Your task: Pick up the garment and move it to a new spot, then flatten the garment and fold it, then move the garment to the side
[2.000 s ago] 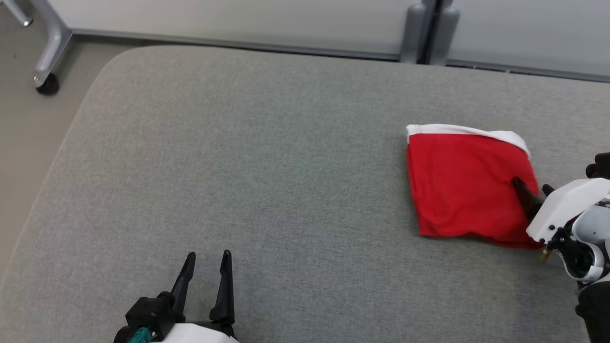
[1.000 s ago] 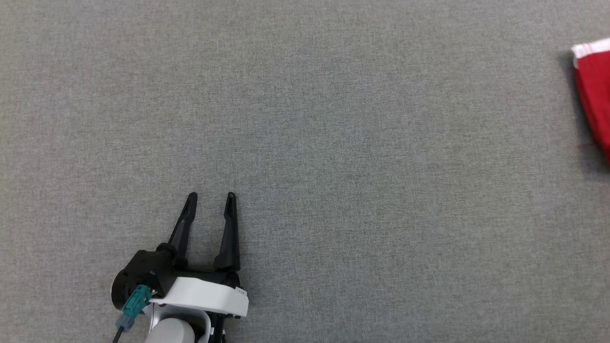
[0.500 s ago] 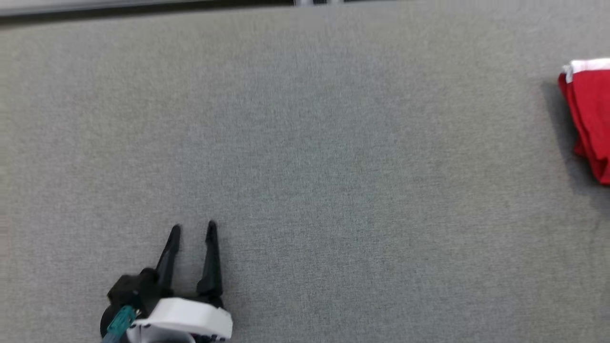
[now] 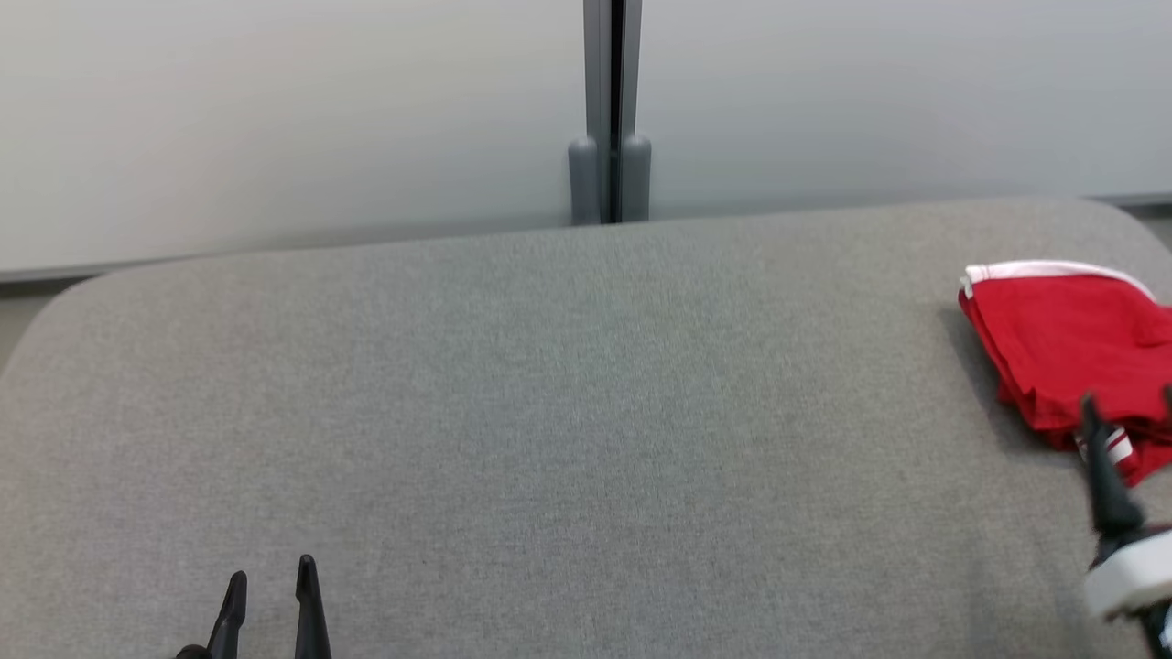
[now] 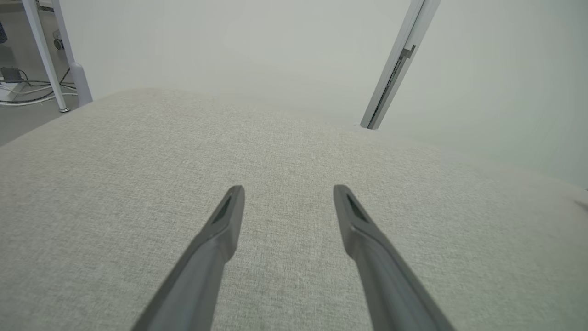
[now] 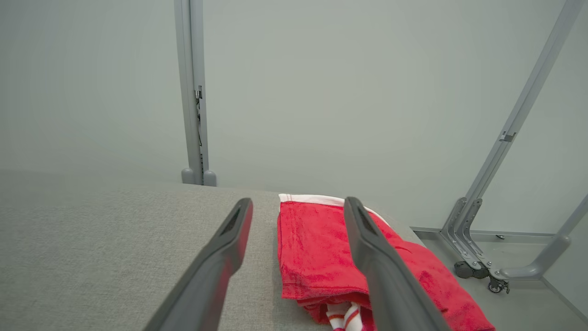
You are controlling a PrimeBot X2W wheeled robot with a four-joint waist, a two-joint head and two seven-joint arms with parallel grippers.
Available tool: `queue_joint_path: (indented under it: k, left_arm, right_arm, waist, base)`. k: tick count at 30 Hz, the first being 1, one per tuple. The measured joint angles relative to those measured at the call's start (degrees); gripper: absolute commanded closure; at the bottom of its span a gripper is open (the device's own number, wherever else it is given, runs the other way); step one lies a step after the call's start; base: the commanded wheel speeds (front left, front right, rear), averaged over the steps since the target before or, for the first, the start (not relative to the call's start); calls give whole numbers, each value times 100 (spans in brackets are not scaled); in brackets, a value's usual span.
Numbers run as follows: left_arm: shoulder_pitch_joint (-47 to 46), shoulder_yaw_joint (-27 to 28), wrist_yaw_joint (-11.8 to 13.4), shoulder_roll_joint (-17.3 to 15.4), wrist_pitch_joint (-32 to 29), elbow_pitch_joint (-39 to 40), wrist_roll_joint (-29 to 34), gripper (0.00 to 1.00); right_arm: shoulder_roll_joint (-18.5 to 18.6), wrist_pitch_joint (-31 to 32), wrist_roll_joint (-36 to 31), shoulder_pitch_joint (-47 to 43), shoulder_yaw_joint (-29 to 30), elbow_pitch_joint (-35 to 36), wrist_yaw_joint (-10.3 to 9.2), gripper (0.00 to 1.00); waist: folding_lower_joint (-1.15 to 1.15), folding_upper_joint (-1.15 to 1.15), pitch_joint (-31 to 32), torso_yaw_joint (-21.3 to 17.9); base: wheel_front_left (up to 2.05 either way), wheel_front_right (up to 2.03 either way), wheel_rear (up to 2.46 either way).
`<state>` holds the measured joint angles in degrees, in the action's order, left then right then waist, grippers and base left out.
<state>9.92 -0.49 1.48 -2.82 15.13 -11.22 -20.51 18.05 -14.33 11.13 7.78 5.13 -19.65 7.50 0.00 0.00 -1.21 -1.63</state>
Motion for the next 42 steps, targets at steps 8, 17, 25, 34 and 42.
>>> queue_joint_path:
  k: [8, 17, 25, 34, 42]
  left_arm:
    - [156, 137, -279, 4, 0, -79, 163, 0]
    - [243, 42, -383, 4, 0, -215, 236, 0]
    - [286, 25, -319, 78, -9, -494, 119, 100]
    - [206, 86, -369, 100, -278, -535, -692, 100]
    - [9, 147, -423, 96, -468, -511, -1412, 100]
  right_arm:
    - [-1146, -59, -882, -1002, 358, 715, 0, 0]
    - [-1455, -65, -1099, -1468, 255, 991, 0, 0]
    - [-1601, -26, -1084, -1571, 189, 742, 0, 100]
    - [-1621, 263, -66, -1494, 208, 636, 0, 100]
    - [-1614, 436, 842, -1379, 186, 641, -1, 100]
  waist:
    - [0, 0, 438, 90]
    - [0, 0, 437, 76]
    - [0, 0, 418, 64]
    - [0, 0, 395, 71]
    - [0, 0, 375, 77]
  base:
    - [0, 0, 0]
    - [0, 0, 0]
    - [0, 0, 0]
    - [0, 0, 0]
    - [0, 0, 0]
